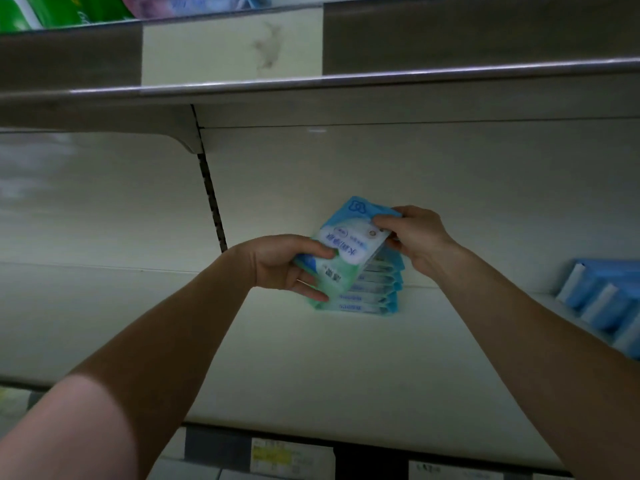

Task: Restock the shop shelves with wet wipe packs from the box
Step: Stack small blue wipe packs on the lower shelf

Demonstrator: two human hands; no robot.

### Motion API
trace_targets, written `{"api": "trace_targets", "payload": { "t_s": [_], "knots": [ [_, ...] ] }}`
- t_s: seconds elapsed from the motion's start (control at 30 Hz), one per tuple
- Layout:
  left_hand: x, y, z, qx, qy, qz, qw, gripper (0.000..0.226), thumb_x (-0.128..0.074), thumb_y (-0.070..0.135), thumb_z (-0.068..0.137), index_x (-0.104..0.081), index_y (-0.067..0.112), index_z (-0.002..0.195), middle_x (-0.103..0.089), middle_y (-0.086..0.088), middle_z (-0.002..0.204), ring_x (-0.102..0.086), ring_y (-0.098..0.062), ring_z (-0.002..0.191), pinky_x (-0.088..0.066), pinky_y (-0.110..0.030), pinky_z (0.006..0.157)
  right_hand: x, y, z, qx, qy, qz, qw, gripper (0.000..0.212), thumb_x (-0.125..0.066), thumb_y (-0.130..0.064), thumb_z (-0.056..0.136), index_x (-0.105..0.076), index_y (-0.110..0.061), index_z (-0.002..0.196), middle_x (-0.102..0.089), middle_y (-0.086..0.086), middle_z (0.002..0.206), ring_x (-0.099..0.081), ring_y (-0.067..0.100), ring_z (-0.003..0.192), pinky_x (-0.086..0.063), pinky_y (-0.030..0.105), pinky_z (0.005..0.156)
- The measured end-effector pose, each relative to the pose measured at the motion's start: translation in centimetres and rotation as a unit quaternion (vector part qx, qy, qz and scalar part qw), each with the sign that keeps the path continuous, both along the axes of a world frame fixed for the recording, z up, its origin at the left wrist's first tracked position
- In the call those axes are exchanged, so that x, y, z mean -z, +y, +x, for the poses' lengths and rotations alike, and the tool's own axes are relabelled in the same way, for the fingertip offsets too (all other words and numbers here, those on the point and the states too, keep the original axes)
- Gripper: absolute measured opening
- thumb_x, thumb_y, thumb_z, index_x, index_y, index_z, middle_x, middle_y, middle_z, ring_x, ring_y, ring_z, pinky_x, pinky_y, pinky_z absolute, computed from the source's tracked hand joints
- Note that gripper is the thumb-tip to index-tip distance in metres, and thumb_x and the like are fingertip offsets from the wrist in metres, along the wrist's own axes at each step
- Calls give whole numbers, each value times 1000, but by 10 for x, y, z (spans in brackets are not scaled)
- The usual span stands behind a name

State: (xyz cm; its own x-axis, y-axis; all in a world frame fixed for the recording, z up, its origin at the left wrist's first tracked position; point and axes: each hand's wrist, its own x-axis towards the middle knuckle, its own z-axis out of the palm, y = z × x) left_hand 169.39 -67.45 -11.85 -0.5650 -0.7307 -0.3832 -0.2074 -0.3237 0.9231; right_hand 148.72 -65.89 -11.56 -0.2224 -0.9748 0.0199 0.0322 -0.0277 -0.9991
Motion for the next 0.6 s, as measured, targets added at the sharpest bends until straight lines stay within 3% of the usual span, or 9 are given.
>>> {"api": "trace_targets", "payload": {
  "t_s": [0.1,0.2,0.3,0.4,0.47,0.53,0.6],
  "knots": [
    [-2,-5,-1,-62,3,9,998,22,-62,13,87,-61,8,108,-72,-13,95,-72,-22,76,-61,-32,65,2,-2,-12,26,-25,23,999,12,-70,-4,83,-61,-10,76,-63,7,77,-57,14,64,-53,21,59],
    [-1,-15,-9,-197,14,18,980,7,-64,13,90,-60,7,90,-65,-10,80,-63,-15,59,-56,-22,52,7,-3,-19,12,-19,78,997,10,-71,-8,83,-62,-8,80,-60,6,77,-53,11,62,-50,20,54],
    [-2,-22,-19,-273,11,-27,962,7,-63,4,91,-58,1,86,-61,-12,78,-62,-17,54,-56,-24,48,13,-6,-23,6,8,106,994,11,-71,-9,83,-60,-7,81,-59,6,76,-52,11,64,-46,22,59],
    [-5,-25,-28,-318,-59,-99,941,12,-68,-3,85,-56,-4,82,-61,-16,78,-62,-22,59,-56,-27,46,17,-9,-25,34,20,108,993,11,-68,-9,86,-59,-8,78,-57,5,71,-50,10,58,-45,20,52],
    [-6,-31,-32,-334,-97,-132,928,17,-69,-3,85,-55,-2,76,-60,-15,71,-61,-20,47,-55,-28,43,20,-11,-26,47,16,98,994,14,-60,-3,89,-58,-8,76,-54,6,70,-47,11,57,-45,19,47],
    [-2,-39,-33,-339,-137,-151,918,21,-70,0,85,-54,1,71,-61,-12,55,-58,-16,35,-59,-32,53,24,-13,-27,52,42,81,994,14,-57,2,88,-60,-9,80,-54,5,75,-50,11,61,-47,17,47],
    [4,-46,-34,-337,-191,-169,906,23,-70,4,86,-56,3,68,-57,-5,38,-58,-16,37,-61,-40,72,28,-16,-28,63,71,68,993,14,-61,4,86,-63,-9,88,-56,2,78,-53,10,65,-51,17,51]
  ]
}}
